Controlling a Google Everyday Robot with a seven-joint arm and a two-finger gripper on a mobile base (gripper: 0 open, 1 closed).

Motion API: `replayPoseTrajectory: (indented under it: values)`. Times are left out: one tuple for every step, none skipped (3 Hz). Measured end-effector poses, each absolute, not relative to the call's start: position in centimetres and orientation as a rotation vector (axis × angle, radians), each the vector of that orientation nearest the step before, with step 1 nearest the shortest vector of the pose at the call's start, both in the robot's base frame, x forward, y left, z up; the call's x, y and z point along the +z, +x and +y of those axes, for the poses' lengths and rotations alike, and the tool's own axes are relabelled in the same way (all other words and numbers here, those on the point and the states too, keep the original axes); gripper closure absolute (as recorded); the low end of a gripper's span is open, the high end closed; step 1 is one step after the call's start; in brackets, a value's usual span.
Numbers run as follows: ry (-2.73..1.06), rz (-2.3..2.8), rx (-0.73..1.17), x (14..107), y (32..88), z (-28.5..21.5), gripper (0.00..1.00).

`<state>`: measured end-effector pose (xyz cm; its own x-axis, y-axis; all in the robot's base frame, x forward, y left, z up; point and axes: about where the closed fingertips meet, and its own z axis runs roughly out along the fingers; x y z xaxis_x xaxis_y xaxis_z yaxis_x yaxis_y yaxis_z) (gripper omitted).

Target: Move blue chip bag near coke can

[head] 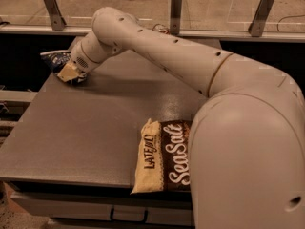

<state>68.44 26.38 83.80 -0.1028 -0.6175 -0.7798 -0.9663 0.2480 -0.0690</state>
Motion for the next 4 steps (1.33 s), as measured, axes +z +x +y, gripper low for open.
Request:
replayPoseTrajectory:
  values:
    - [-1.452,1.809,0.621,84.0,68.4,26.4,0.02]
    - [-1.479,1.742,0.563,86.5,69.0,25.2,0.00]
    - [-1.499,1.674,0.506,89.3,69.6,24.4,0.00]
    - [-1.510,1.655,0.486,89.8,70.3,24.1,0.00]
